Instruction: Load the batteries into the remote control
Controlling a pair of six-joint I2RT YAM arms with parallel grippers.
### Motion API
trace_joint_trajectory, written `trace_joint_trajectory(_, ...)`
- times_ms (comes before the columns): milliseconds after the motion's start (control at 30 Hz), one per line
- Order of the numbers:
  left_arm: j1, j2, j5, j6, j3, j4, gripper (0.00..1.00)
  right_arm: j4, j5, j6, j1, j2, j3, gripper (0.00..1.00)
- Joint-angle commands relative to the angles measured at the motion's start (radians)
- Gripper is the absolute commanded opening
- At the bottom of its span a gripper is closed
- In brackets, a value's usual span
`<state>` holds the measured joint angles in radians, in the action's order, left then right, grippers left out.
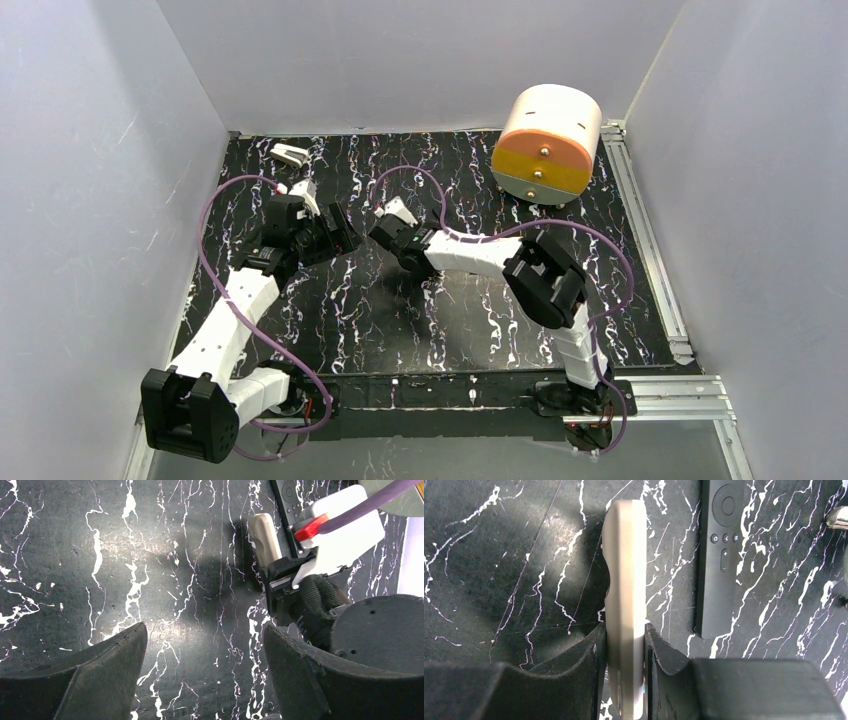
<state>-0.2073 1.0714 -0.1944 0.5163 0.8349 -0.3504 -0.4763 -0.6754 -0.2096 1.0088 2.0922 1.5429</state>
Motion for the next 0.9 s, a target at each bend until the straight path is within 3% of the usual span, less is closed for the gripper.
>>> trace_joint_trajectory(0, 0.003, -0.013, 0.027, -0.013, 0.039, -0.030, 0.84, -0.034, -0.047, -0.018, 0.013, 0.018, 0.053, 0.07)
trace_joint_trajectory(200, 0.003, -0.022, 0.058, -0.008, 0.049, -0.048, 0.85, -0.040, -0.026, -0.023, 0.025, 0.026, 0.048, 0.23)
trace_joint_trajectory(467, 0.003, -0.072, 0.162, -0.002, 0.080, -0.105, 0.88, -0.005, 0.127, -0.025, 0.028, -0.037, 0.001, 0.45)
trace_joint_trajectory(600, 0.003, -0.096, 0.143, -0.027, 0.095, -0.119, 0.96, 0.018, 0.183, -0.040, 0.028, -0.080, -0.033, 0.60)
trace_joint_trajectory(867, 0.003, -0.131, 0.132, -0.042, 0.142, -0.163, 0.99, 0.053, 0.203, -0.065, 0.028, -0.250, -0.093, 0.71)
